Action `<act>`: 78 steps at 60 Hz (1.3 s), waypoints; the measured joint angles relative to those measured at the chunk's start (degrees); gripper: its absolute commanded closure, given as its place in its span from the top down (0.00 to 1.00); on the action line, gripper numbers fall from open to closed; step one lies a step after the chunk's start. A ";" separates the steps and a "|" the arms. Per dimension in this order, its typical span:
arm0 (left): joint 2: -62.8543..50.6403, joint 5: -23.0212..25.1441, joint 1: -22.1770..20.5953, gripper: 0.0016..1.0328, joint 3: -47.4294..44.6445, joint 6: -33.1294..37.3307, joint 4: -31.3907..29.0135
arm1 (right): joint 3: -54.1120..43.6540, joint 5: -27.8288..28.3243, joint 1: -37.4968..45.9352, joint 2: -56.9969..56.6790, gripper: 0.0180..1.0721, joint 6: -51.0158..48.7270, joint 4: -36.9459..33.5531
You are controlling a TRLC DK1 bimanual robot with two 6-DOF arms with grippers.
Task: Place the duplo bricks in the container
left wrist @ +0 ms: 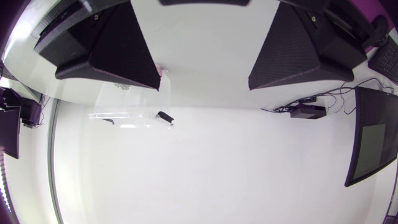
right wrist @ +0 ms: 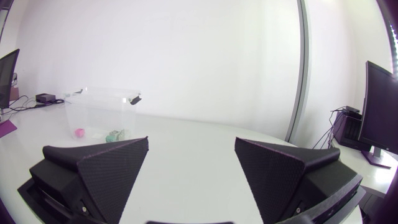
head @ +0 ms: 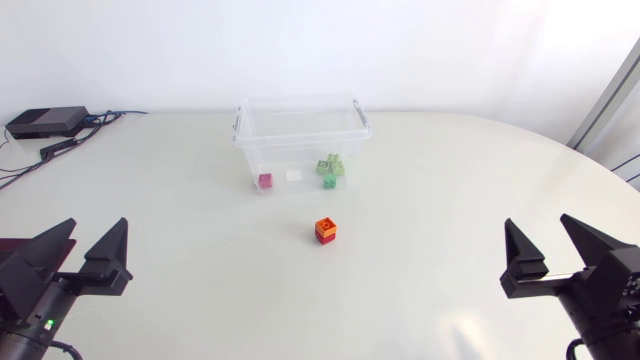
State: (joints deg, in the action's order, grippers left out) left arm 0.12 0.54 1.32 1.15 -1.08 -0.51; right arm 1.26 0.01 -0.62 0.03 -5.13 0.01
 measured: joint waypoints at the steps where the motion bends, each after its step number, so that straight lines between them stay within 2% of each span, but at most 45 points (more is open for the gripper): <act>1: 0.00 0.00 0.00 0.96 0.00 0.00 0.00 | 0.00 0.00 0.00 0.00 0.95 -0.02 0.00; 36: 0.00 0.00 -0.02 0.96 0.00 0.00 0.00 | 1.60 -0.09 -1.90 1.99 0.95 -0.02 0.42; 52: 0.00 0.00 -0.02 0.96 0.00 0.00 0.00 | 20.26 -0.52 -8.68 30.01 0.95 0.72 1.51; 65: 0.00 0.00 -0.02 0.96 0.00 0.00 0.00 | 28.30 -6.21 -22.56 44.15 0.95 2.58 1.46; 78: 0.00 0.00 -0.02 0.96 0.00 0.00 0.00 | 38.03 -4.42 -24.96 60.89 0.95 7.87 -2.99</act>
State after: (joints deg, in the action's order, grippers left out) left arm 0.12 0.54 1.30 1.15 -1.08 -0.51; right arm 39.29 -4.40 -25.58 60.93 2.74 -2.98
